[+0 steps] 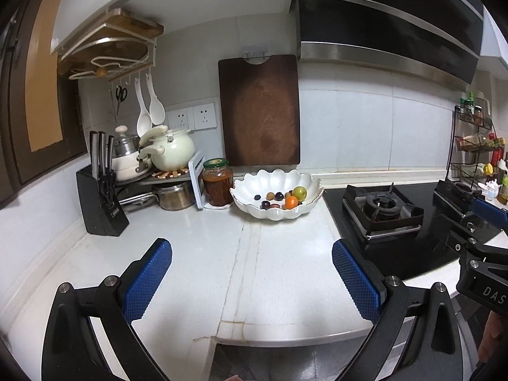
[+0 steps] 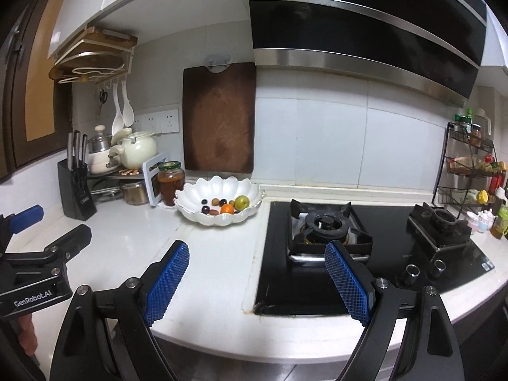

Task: Organize fruits

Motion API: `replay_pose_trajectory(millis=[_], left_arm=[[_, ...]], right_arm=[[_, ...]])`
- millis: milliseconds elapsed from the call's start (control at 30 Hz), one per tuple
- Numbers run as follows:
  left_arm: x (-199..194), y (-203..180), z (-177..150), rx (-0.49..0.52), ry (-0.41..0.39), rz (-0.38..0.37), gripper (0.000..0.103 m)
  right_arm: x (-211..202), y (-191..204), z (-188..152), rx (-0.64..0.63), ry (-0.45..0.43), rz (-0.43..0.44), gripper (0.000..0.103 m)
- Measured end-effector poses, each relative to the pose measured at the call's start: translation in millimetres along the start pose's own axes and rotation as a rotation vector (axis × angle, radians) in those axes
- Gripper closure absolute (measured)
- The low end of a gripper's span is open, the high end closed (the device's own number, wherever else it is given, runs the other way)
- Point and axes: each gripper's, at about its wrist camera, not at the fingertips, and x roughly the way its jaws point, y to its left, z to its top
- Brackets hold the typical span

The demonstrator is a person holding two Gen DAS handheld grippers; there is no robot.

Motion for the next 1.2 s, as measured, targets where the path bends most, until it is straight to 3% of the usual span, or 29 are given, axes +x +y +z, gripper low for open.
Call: replay_pose_trajectory(millis=[1200], left_arm=[[-50, -5, -28, -0.001, -0.019, -0.017, 0.0]], right_arm=[[-48, -1, -37, 0.0, 0.018, 0.028, 0.015]])
